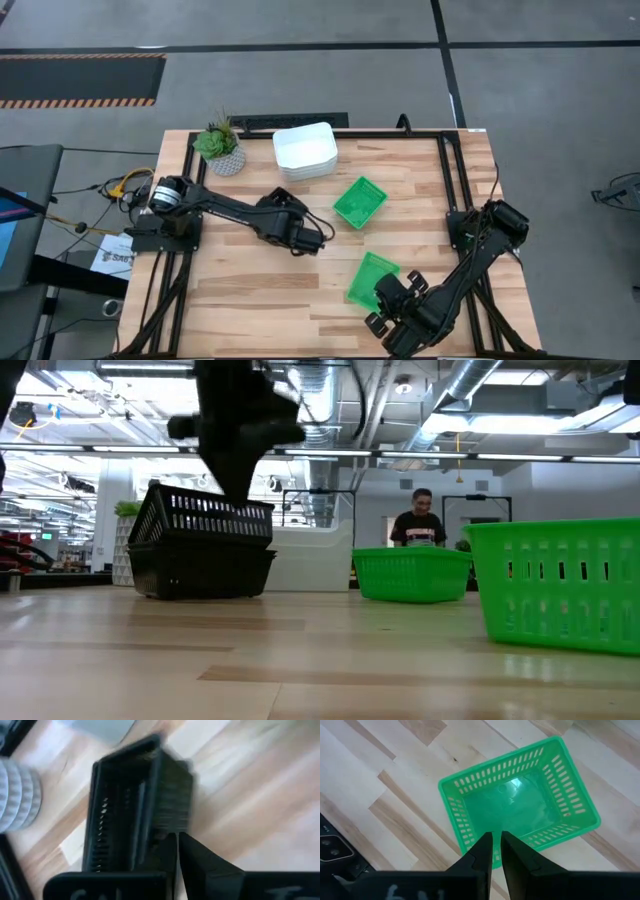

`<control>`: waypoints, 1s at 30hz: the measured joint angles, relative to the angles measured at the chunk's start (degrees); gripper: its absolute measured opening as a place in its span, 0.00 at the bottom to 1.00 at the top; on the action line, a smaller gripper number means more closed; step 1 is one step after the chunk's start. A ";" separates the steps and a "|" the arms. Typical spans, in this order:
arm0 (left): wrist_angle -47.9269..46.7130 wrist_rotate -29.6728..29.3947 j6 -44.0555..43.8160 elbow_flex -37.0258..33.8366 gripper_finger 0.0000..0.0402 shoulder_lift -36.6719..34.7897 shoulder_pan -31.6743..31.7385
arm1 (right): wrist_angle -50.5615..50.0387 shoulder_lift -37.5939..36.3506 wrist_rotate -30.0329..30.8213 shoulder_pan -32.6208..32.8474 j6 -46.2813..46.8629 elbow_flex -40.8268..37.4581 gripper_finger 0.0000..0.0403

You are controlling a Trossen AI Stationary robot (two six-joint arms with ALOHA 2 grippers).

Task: Stack baskets by color
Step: Stack the bottom black bin on top of the top black bin, then stack the bottom green bin on top of the top green bin

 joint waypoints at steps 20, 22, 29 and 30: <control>11.75 -9.26 8.96 -0.54 0.02 -0.13 -4.30 | 1.55 0.02 0.00 0.40 0.48 0.00 0.16; 15.93 -13.16 12.05 0.00 0.02 -0.13 -4.78 | 1.41 0.02 0.00 0.60 1.53 0.00 0.16; 44.41 6.75 30.98 -2.31 0.04 -0.02 -2.42 | 1.36 0.02 -0.13 2.94 5.44 0.00 0.16; 46.27 8.60 31.28 -2.34 0.05 0.00 -2.40 | 1.37 0.01 -0.13 3.65 6.65 0.00 0.16</control>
